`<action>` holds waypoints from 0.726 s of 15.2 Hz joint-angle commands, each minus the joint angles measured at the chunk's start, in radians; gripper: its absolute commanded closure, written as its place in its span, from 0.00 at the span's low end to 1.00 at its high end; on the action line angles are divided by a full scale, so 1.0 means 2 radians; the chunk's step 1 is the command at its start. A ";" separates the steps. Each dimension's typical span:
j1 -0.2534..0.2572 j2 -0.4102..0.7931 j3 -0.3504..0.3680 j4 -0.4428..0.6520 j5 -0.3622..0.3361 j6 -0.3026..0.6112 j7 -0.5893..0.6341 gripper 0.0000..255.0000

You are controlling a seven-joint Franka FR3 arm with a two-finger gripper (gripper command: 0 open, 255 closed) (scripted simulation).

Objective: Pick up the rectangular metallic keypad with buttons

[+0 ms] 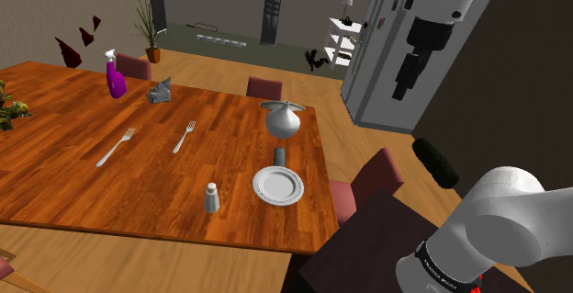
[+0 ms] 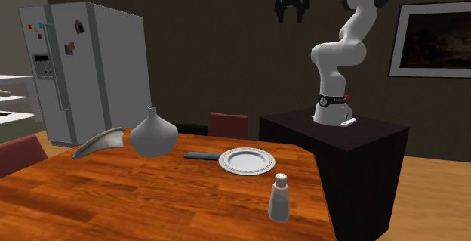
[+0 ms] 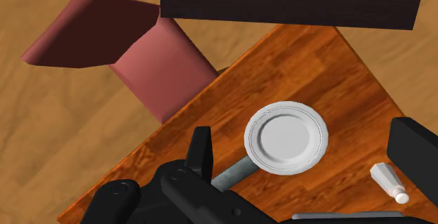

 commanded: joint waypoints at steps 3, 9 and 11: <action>-0.004 0.018 0.005 -0.016 0.006 0.033 0.019 0.00; -0.014 0.090 0.017 -0.049 0.020 0.134 0.075 0.00; -0.017 0.119 0.021 -0.054 0.024 0.167 0.093 0.00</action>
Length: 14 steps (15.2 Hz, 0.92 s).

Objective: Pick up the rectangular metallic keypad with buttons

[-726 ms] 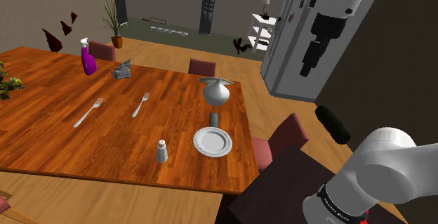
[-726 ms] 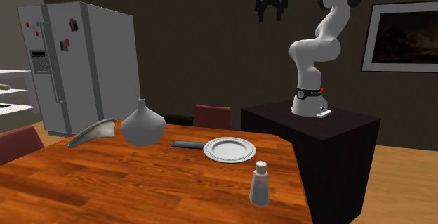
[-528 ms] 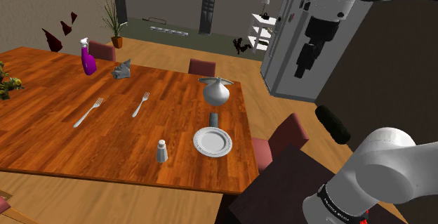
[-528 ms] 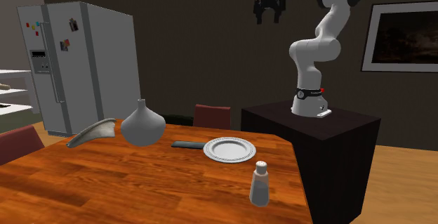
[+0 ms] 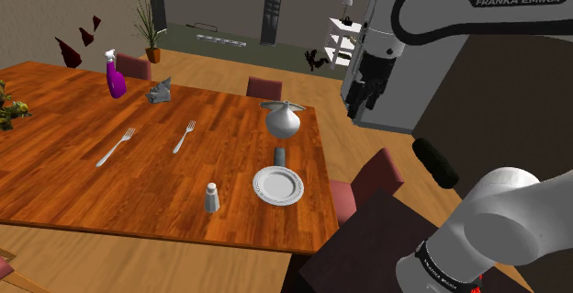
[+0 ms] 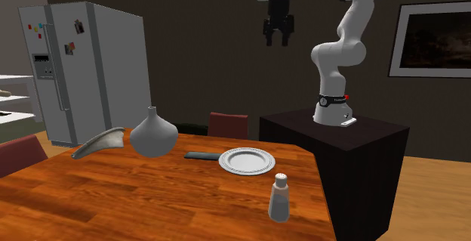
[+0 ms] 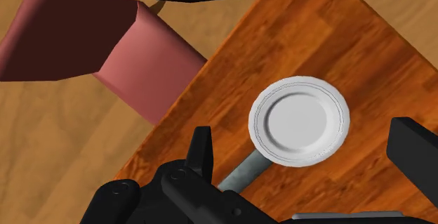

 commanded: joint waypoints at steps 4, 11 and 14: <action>-0.009 0.079 0.007 -0.005 0.007 0.082 0.042 0.00; -0.020 0.207 0.014 0.020 0.010 0.183 0.100 0.00; -0.024 0.265 0.014 0.041 0.010 0.219 0.123 0.00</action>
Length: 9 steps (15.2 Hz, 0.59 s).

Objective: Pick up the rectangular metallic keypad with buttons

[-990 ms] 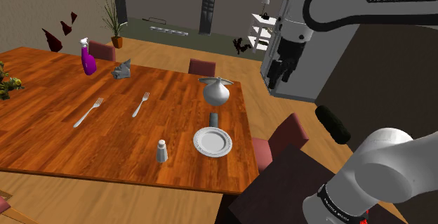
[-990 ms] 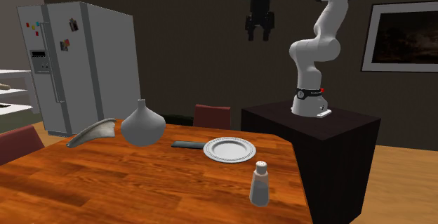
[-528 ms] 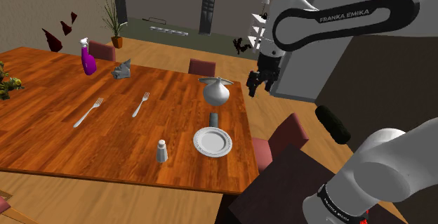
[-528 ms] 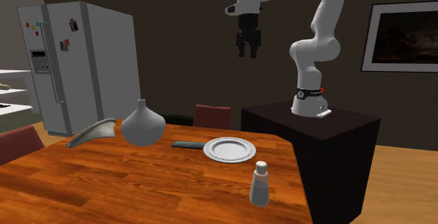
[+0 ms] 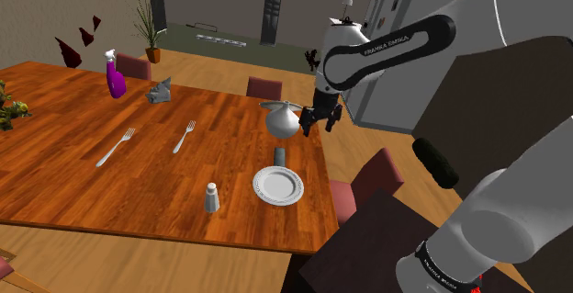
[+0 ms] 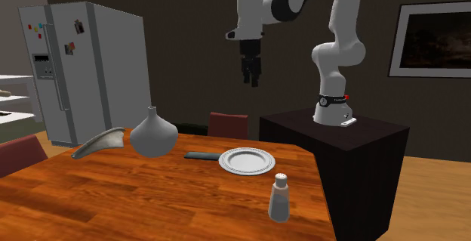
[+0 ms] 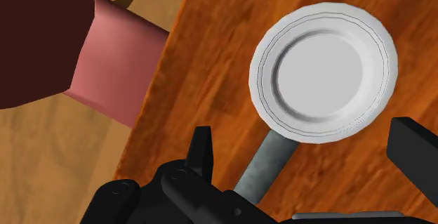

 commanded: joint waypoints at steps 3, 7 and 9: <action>-0.003 0.078 0.000 0.035 0.000 0.042 0.033 0.00; -0.005 0.156 -0.005 0.079 0.001 0.076 0.060 0.00; -0.005 0.195 -0.008 0.105 0.003 0.089 0.072 0.00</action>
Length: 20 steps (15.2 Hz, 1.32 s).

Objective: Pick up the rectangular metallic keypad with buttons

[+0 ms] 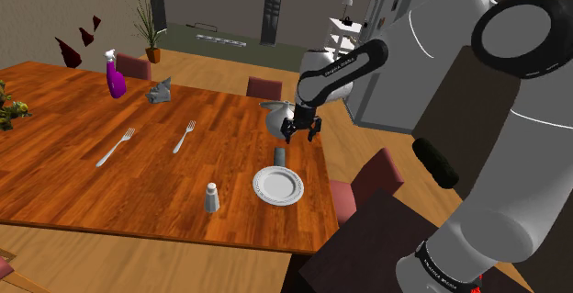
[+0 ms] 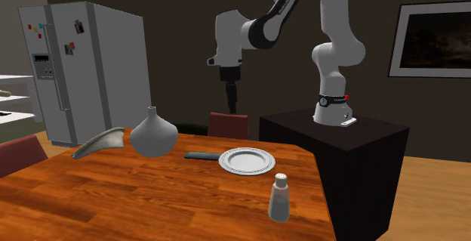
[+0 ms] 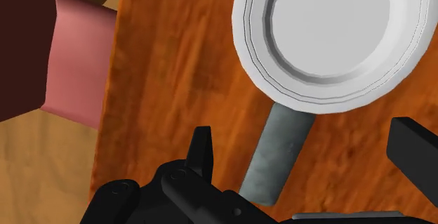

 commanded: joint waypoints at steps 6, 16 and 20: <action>-0.002 0.135 -0.010 0.102 0.011 0.033 0.039 0.00; -0.009 0.287 -0.018 0.240 0.029 0.047 0.069 0.00; -0.009 0.310 -0.018 0.249 0.029 0.061 0.068 0.00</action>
